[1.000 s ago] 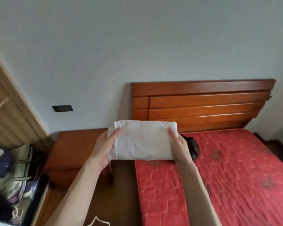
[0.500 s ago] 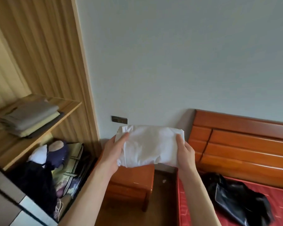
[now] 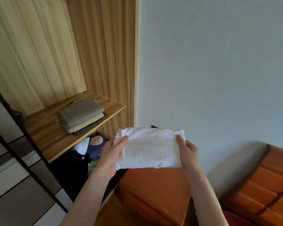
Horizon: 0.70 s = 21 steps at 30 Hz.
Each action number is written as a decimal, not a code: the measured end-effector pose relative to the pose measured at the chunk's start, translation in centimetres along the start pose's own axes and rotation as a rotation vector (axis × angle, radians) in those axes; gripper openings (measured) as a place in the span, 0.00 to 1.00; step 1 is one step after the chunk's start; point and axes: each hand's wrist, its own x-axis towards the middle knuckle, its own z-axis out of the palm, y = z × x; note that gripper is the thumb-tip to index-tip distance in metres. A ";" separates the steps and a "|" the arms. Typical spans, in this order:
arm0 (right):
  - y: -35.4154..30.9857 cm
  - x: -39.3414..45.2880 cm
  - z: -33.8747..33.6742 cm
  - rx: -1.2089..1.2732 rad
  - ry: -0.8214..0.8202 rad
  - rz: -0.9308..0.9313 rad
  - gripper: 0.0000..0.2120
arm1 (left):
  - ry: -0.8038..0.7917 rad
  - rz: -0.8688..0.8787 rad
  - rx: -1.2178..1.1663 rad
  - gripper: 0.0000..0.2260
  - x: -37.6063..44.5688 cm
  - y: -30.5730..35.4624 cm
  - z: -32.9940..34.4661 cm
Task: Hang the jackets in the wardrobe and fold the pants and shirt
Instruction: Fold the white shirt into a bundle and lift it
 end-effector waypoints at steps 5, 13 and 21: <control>-0.6 7.0 3.7 -0.012 -0.120 0.000 0.19 | 0.115 -0.006 -0.042 0.14 4.7 0.9 0.3; -1.0 14.9 9.8 0.001 -0.366 0.025 0.15 | 0.378 0.025 -0.178 0.15 8.7 1.2 -0.3; -2.8 17.9 19.4 0.007 -0.553 0.044 0.14 | 0.586 0.095 -0.224 0.09 11.4 3.7 -4.7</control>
